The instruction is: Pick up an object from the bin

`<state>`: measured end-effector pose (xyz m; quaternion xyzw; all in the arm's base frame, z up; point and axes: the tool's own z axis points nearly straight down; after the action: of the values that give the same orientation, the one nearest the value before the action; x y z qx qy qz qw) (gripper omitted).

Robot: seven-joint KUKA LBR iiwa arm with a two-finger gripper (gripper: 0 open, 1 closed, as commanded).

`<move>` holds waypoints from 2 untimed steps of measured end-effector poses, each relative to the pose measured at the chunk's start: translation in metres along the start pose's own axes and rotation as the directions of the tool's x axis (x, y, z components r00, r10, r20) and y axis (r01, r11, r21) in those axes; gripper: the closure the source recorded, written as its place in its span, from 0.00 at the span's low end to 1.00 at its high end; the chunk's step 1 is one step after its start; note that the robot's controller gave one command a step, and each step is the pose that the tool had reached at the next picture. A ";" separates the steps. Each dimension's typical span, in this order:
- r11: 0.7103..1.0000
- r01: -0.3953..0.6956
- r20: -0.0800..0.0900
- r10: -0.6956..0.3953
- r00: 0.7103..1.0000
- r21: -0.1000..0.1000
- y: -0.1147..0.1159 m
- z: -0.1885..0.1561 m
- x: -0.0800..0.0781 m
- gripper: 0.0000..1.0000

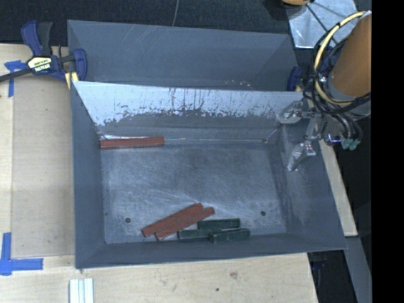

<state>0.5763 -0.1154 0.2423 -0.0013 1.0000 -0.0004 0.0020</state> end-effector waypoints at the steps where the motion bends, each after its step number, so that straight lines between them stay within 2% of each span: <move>1: 1.000 0.000 0.000 0.000 1.000 0.000 0.000 0.000 0.000 0.00; 2: 1.000 -0.002 0.004 0.002 1.000 0.001 0.031 0.055 0.022 0.00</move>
Offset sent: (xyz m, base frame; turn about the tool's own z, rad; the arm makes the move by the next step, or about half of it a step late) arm -0.0503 0.0739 -0.1263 -0.0039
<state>0.5546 -0.0841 0.1874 -0.0003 1.0000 -0.0010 0.0041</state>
